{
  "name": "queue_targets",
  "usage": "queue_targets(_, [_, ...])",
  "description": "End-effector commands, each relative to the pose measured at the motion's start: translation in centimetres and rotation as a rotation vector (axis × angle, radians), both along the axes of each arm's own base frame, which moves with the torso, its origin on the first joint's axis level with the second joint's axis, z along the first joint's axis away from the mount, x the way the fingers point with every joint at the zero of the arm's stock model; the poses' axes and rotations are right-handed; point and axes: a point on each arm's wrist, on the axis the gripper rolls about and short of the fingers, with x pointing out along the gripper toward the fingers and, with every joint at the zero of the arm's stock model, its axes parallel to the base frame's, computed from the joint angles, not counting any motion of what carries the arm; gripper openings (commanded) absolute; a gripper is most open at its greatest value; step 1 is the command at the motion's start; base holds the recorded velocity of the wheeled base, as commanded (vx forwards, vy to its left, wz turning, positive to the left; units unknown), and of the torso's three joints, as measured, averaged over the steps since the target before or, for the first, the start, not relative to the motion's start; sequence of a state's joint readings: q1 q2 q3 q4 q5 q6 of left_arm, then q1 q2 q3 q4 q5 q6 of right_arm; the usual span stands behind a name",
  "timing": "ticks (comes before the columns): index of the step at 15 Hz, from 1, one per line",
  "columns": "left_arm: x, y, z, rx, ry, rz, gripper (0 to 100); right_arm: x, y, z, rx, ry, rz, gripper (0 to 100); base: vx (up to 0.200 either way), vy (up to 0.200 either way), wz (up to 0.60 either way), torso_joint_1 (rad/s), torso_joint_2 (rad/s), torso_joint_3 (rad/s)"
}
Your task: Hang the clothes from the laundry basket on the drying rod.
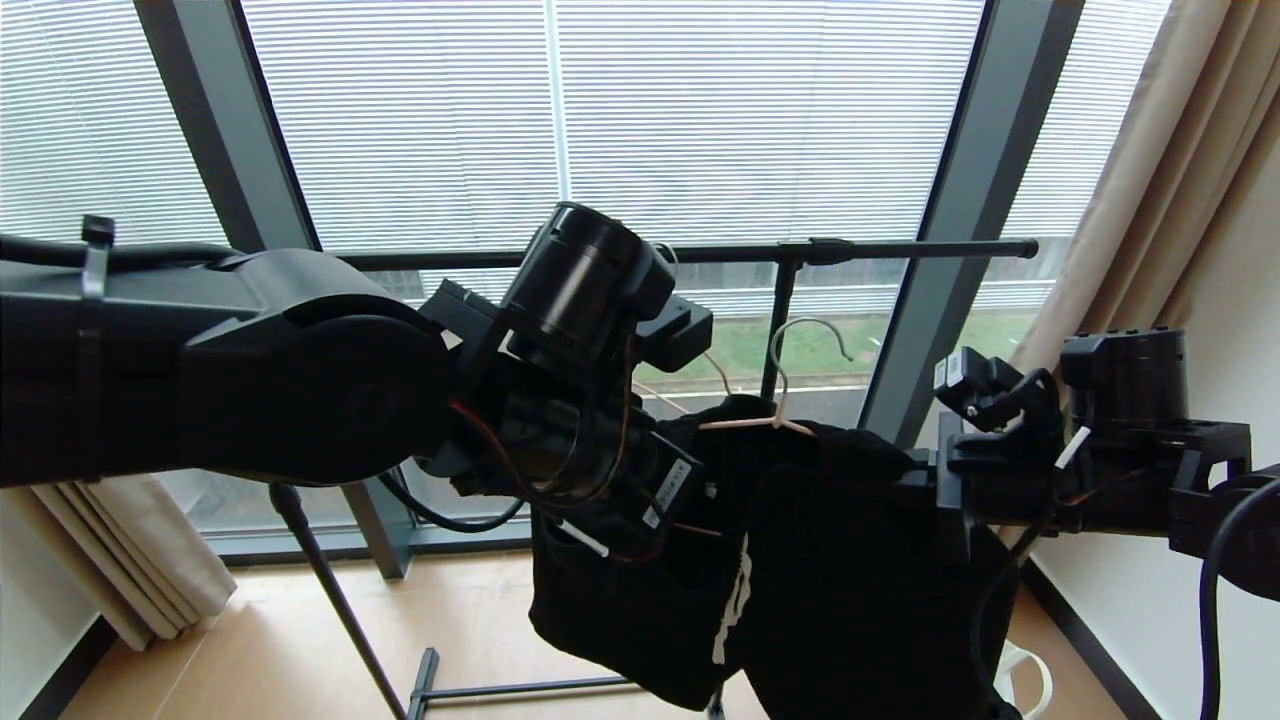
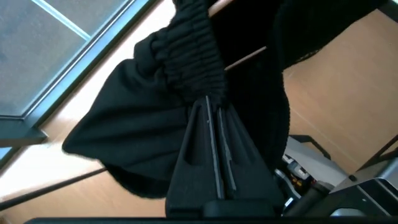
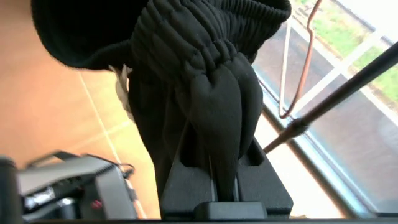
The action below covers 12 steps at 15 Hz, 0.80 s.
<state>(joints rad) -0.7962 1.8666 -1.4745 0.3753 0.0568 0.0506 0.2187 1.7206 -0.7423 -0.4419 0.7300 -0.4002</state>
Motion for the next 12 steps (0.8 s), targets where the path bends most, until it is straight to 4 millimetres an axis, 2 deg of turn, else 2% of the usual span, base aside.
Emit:
queue_targets(1, [-0.7,-0.3,0.4,-0.001,-0.014,-0.02,0,0.0,0.3,-0.1,0.016,0.006,0.0,0,0.0,0.0,0.0,0.0,0.0,0.0])
queue_targets(4, [-1.3,-0.2,0.2,0.032,-0.03,-0.053,0,0.1,0.6,-0.2,0.071,0.004,-0.017,0,0.0,0.0,0.0,0.0,0.0,0.0])
queue_targets(12, [-0.8,-0.4,-0.6,0.064,-0.03,-0.023,0,-0.6,1.2,-0.5,0.145,-0.059,0.03,0,0.0,0.0,0.0,0.0,0.0,0.0])
